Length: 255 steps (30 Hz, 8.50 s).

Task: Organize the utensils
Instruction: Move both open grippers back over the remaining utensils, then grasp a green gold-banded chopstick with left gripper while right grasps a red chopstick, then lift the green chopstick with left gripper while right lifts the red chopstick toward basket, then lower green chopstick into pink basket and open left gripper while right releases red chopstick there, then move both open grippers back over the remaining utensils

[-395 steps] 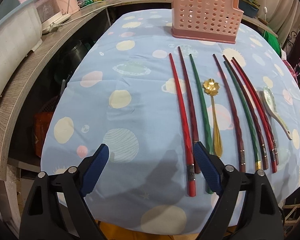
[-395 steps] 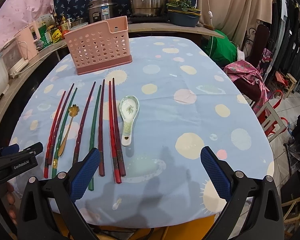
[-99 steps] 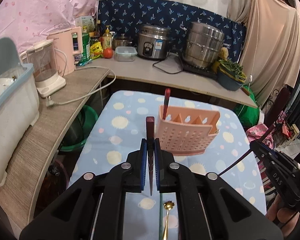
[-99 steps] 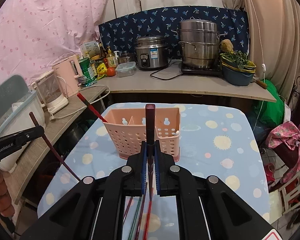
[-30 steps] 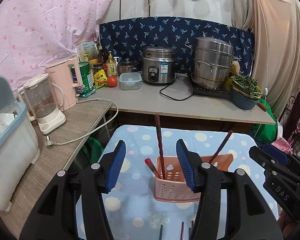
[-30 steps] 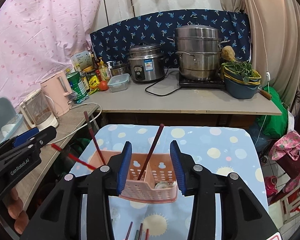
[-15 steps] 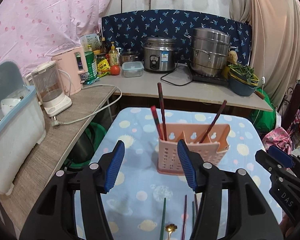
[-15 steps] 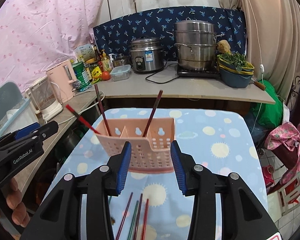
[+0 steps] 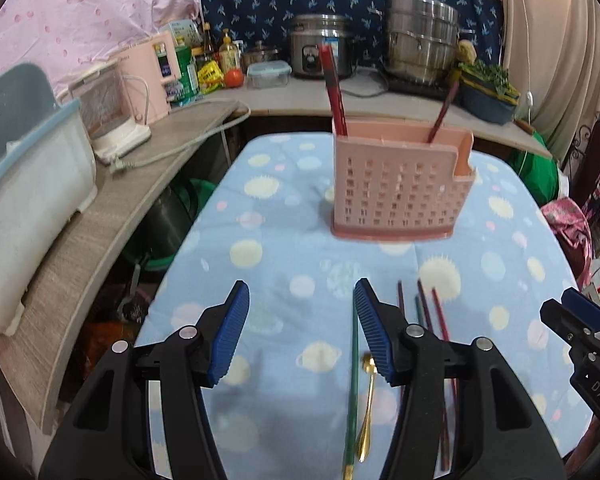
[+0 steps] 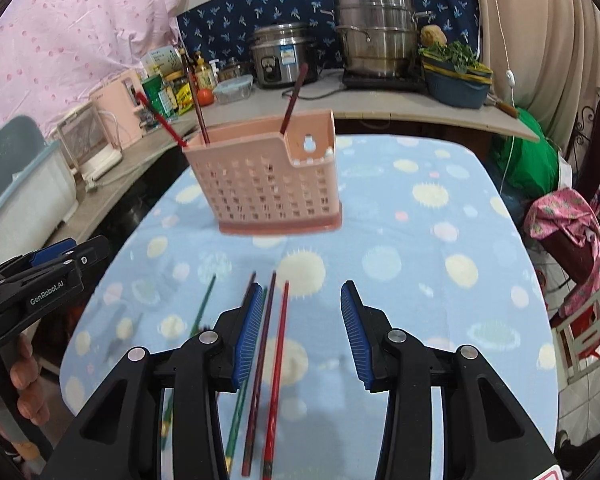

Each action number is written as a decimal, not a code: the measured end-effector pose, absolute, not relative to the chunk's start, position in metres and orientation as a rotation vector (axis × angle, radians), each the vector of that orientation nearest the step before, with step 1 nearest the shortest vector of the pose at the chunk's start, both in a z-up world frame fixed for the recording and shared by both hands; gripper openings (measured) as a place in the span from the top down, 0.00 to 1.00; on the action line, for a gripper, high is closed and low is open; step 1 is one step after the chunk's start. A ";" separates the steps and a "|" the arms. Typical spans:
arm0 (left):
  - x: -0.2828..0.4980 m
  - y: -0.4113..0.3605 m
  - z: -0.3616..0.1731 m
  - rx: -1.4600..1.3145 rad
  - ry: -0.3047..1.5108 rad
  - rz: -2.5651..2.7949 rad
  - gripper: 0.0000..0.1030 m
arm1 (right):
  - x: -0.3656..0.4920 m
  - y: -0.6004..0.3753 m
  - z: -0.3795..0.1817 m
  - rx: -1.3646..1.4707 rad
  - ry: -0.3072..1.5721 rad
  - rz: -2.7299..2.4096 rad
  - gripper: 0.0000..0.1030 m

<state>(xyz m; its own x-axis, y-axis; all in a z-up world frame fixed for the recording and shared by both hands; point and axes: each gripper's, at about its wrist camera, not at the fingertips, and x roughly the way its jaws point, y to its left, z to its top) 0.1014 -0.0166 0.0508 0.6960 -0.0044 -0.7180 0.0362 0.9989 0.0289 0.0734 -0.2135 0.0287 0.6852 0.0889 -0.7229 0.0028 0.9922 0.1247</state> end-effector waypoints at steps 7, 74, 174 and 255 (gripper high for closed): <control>0.079 -0.014 0.005 0.052 0.907 -0.038 0.49 | 0.038 -0.203 -0.014 0.112 0.896 0.041 0.61; 0.037 -0.021 -0.067 0.069 1.113 -0.135 0.76 | 0.014 -0.183 -0.076 0.036 1.042 0.060 0.87; 0.224 -0.030 0.214 -0.104 0.547 -0.167 0.93 | 0.248 -0.229 0.185 0.250 0.482 0.121 0.93; 0.058 -0.019 -0.028 0.008 1.035 -0.139 0.72 | 0.017 -0.170 -0.057 0.110 0.987 0.140 0.79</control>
<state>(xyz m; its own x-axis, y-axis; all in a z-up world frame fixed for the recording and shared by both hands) 0.0582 -0.0192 -0.0278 0.5028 -0.1116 -0.8571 0.1192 0.9911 -0.0591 0.0169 -0.1697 -0.0570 0.5435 0.1672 -0.8226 -0.0676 0.9855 0.1556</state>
